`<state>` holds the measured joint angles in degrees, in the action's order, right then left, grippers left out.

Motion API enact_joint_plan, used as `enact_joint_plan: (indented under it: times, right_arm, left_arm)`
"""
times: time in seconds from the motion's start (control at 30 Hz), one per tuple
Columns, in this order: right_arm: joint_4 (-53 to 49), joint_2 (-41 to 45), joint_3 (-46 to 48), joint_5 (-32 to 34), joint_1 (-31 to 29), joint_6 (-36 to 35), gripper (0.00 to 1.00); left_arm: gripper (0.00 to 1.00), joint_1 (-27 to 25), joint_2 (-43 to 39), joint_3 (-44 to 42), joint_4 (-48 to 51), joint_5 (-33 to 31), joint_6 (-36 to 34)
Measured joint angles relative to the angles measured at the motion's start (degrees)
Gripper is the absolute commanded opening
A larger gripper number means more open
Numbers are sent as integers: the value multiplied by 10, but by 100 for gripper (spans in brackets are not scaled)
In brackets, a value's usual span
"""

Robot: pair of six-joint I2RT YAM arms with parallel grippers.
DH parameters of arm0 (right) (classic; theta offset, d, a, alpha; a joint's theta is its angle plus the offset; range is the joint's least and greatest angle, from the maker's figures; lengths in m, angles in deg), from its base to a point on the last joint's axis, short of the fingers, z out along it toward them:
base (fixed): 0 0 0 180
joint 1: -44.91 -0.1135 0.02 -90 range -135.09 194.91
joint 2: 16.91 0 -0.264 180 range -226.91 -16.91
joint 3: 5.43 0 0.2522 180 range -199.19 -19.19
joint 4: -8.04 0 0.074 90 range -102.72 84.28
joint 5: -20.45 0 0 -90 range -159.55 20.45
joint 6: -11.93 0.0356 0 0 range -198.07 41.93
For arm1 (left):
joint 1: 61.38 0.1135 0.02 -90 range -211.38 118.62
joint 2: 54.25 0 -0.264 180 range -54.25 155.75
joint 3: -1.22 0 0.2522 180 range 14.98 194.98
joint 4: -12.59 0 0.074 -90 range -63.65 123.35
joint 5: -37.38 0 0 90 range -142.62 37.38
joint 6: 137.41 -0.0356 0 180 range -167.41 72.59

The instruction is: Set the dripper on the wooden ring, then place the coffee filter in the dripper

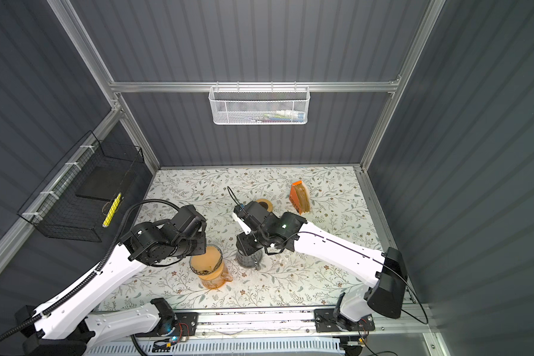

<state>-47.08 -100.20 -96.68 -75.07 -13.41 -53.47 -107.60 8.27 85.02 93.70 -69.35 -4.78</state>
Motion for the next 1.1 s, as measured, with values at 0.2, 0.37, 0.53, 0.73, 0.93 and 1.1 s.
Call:
enact_joint_plan:
  times: [0.2,0.37,0.53,0.73,0.93,1.1]
  right_arm:
    - [2,35,50,22,13,3,39]
    - [2,46,103,34,14,9,40]
    - [6,53,155,40,14,16,41]
    - [34,66,207,48,14,23,42]
    - [73,66,233,49,13,22,42]
    - [97,64,238,53,9,17,42]
  left_arm:
    - [33,0,1,0,-35,0,0]
    - [34,0,4,0,-66,0,-2]
    - [35,0,25,1,-101,0,-12]
    - [36,0,48,1,-144,0,-21]
    - [38,0,59,2,-176,0,-26]
    - [38,0,70,2,-192,3,-30]
